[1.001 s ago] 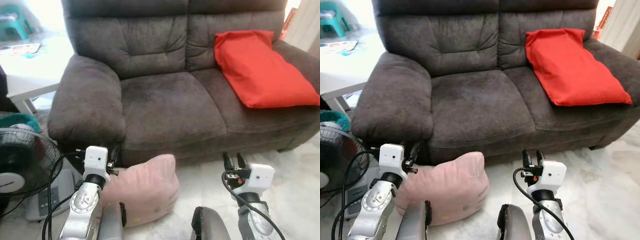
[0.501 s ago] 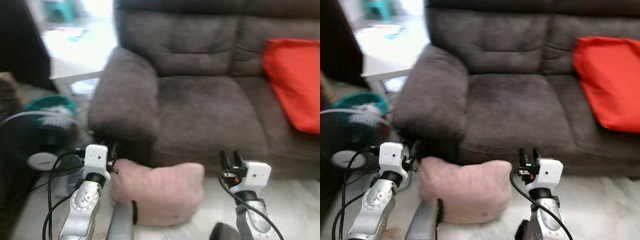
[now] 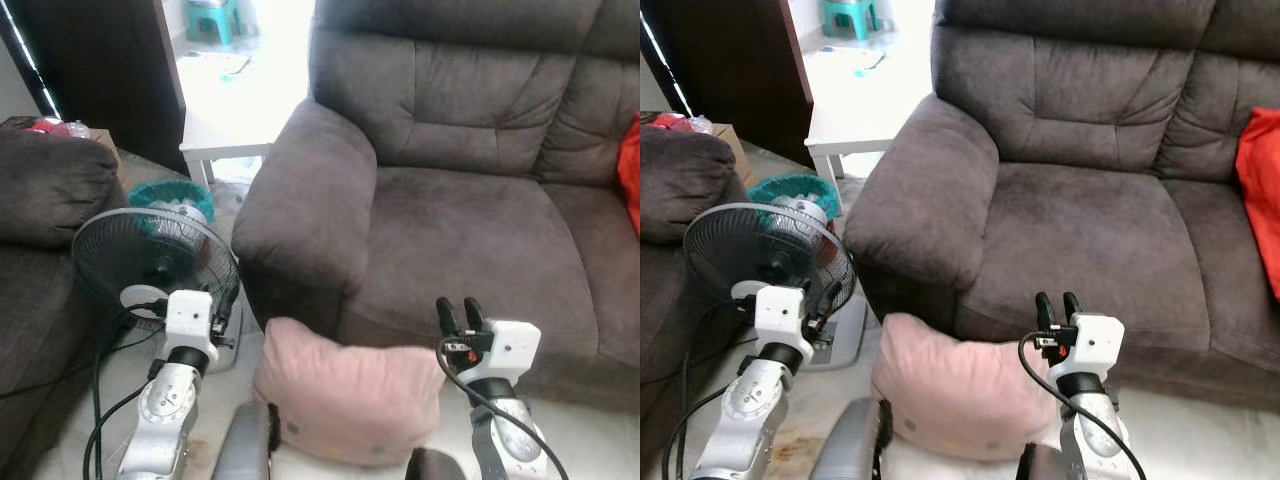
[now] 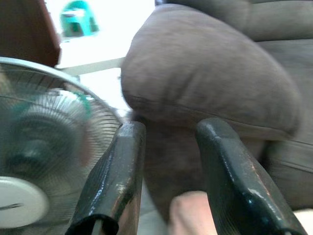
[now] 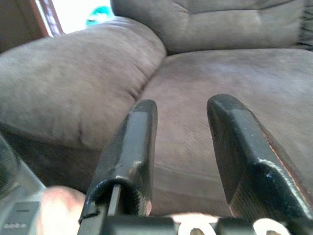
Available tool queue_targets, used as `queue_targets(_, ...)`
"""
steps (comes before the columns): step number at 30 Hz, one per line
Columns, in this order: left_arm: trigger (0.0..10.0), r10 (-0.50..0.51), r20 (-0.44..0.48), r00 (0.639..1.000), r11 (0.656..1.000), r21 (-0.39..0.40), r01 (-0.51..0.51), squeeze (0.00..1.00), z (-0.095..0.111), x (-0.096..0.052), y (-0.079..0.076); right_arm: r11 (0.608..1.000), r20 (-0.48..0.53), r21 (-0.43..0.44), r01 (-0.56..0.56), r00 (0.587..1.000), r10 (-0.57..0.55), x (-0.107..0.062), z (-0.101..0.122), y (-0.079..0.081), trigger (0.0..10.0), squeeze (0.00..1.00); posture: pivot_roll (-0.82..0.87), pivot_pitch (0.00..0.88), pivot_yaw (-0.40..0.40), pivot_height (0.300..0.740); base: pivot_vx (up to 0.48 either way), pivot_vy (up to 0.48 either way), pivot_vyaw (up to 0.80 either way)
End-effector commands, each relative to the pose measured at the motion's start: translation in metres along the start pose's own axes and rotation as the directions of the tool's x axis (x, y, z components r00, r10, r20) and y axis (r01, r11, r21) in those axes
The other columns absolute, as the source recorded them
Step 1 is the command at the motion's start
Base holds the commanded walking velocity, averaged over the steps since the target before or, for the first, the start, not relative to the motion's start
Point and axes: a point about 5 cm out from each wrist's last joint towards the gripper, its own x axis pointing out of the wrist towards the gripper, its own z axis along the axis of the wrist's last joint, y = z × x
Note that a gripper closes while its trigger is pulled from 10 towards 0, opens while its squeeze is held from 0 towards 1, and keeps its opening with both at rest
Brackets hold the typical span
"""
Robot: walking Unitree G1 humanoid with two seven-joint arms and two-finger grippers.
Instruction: Move the pillow to the sofa from floor
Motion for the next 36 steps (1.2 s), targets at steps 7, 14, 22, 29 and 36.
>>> queue_targets(7,10.0,-0.018,-0.013,1.0,1.0,0.016,0.018,0.0,-0.004,-0.0012,0.0004,1.0,-0.006,0.012,0.009,1.0,-0.009,-0.0005,-0.0019,-0.0005,10.0,0.0,0.08,0.014,-0.049,0.545,0.0,0.0,0.0)
queue_targets(14,10.0,-0.02,-0.003,1.0,0.999,0.025,0.02,0.0,-0.003,-0.0018,-0.0008,1.0,-0.011,0.019,0.016,1.0,-0.016,-0.0013,-0.0035,-0.0011,10.0,0.0,0.08,0.02,-0.048,0.545,0.0,0.0,0.0)
queue_targets(22,10.0,-0.018,0.006,1.0,0.999,0.036,0.018,0.0,-0.0014,-0.0017,-0.0037,0.999,0.014,0.024,0.028,1.0,-0.028,0.0005,-0.0004,-0.0017,10.0,0.0,0.08,0.026,-0.047,0.545,0.0,0.0,0.0)
queue_targets(29,10.0,0.022,0.01,1.0,1.0,0.02,-0.023,0.0,-0.0003,-0.0034,0.0018,0.999,-0.004,0.012,0.043,0.999,-0.043,0.0009,-0.0019,-0.0026,10.0,0.0,0.09,0.029,-0.049,0.53,0.0,0.0,0.0)
queue_targets(36,10.0,0.033,0.004,0.999,0.999,0.01,-0.033,0.0,-0.002,-0.0035,0.0035,0.999,0.011,0.007,0.038,0.999,-0.038,0.0014,-0.0002,-0.003,10.0,0.0,0.08,0.026,-0.051,0.495,0.0,0.0,0.0)
